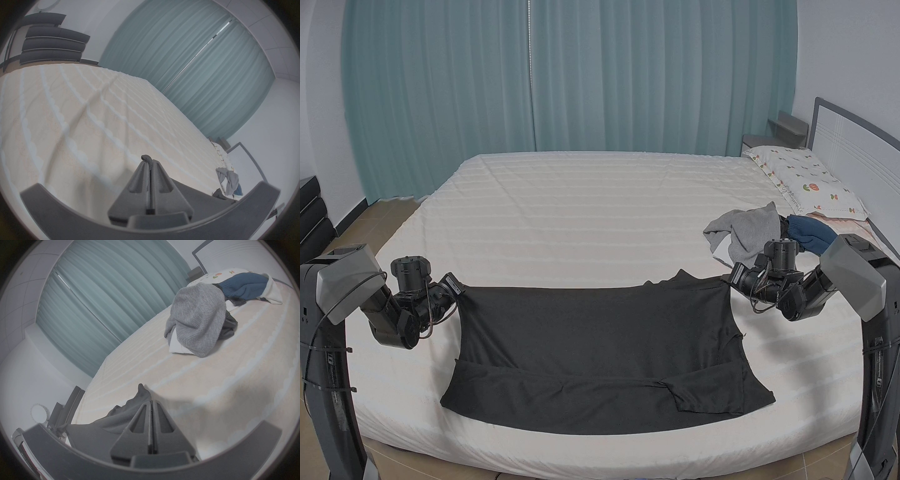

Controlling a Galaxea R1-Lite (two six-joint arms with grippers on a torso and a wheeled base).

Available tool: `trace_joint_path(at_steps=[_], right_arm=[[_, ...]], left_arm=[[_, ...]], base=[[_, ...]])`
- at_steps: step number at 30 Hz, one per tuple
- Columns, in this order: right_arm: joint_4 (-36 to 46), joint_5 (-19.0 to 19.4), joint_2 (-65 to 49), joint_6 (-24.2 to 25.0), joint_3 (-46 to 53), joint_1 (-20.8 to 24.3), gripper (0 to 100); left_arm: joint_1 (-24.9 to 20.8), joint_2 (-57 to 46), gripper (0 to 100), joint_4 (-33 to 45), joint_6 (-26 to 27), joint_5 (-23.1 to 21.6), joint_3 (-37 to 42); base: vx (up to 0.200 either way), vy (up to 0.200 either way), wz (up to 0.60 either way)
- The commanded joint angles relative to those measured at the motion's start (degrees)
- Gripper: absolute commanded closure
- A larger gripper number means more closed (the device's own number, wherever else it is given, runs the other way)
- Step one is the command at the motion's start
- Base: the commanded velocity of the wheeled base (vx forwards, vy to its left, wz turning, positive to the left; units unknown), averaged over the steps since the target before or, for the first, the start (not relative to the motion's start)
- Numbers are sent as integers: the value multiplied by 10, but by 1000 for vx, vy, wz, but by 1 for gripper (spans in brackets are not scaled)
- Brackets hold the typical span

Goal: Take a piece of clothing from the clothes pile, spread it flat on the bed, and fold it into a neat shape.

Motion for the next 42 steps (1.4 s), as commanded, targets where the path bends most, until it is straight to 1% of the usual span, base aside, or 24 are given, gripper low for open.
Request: trace_joint_path(at_steps=[1,4,5,6,9,18,23,29,34,35,37,39,42], right_arm=[[6,24,-36,-4,43,-7,100],[9,39,-53,-8,73,-11,100],[9,39,-53,-8,73,-11,100],[9,41,-64,-18,92,-11,100],[8,47,-76,-34,113,-12,100],[4,47,-104,-72,182,-11,100],[3,47,-109,-79,214,-12,100],[-1,49,-119,-105,275,-12,100],[-3,67,-136,-107,300,-18,100],[-3,75,-144,-111,315,-19,100],[-3,79,-149,-115,323,-19,100],[-3,82,-158,-122,340,-21,100],[-3,81,-160,-125,354,-22,100]], left_arm=[[1,-8,100,-4,42,-1,35],[0,-13,100,-22,82,0,65],[0,-13,100,-22,82,0,65],[0,-13,100,-54,93,0,87],[2,-12,100,-92,113,0,107],[10,-10,100,-152,156,0,167],[10,-4,100,-165,173,0,190],[11,-2,100,-168,199,0,224],[16,-14,100,-168,205,-2,251],[18,-22,100,-168,206,-7,262],[19,-27,100,-168,209,-13,271],[22,-36,100,-168,231,-21,297],[25,-33,100,-168,257,-21,313]], base=[[0,0,0],[0,0,0],[0,0,0],[0,0,0],[0,0,0],[0,0,0],[0,0,0],[0,0,0],[0,0,0],[0,0,0],[0,0,0],[0,0,0],[0,0,0]])
